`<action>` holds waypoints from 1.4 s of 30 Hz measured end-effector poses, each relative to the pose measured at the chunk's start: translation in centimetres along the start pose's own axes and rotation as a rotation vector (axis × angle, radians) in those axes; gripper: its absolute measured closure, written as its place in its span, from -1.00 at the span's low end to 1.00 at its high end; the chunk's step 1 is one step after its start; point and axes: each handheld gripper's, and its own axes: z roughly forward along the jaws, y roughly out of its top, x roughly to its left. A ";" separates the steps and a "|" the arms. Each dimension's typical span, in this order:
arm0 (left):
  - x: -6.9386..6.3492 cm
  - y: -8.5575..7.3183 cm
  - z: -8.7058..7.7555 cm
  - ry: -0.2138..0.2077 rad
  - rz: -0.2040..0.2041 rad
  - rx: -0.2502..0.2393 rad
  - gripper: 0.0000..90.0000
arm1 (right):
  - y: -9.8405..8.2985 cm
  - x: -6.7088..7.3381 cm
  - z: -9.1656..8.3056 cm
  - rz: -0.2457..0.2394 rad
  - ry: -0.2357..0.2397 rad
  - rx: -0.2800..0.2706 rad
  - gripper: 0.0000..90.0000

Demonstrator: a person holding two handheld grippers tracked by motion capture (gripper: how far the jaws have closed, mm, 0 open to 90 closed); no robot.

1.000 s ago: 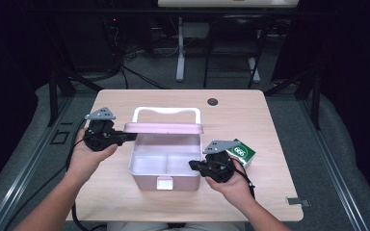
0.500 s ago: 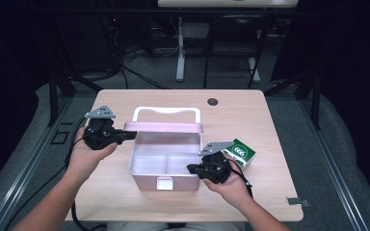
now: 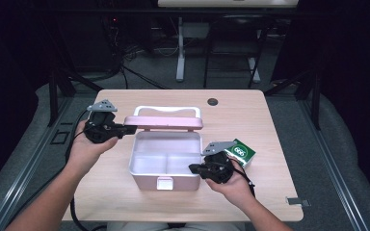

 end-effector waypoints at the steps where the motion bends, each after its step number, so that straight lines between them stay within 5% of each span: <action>1: 0.0 0.2 0.0 0.003 0.001 0.007 1.00 | 0.0 0.0 0.0 -0.001 -0.001 -0.001 1.00; 13: 0.9 1.6 1.2 0.059 0.031 0.104 1.00 | 0.1 -0.1 0.2 -0.001 0.005 0.003 1.00; 42: 3.6 1.6 4.0 0.117 0.002 0.175 1.00 | 0.0 -0.1 0.4 -0.002 0.005 -0.001 1.00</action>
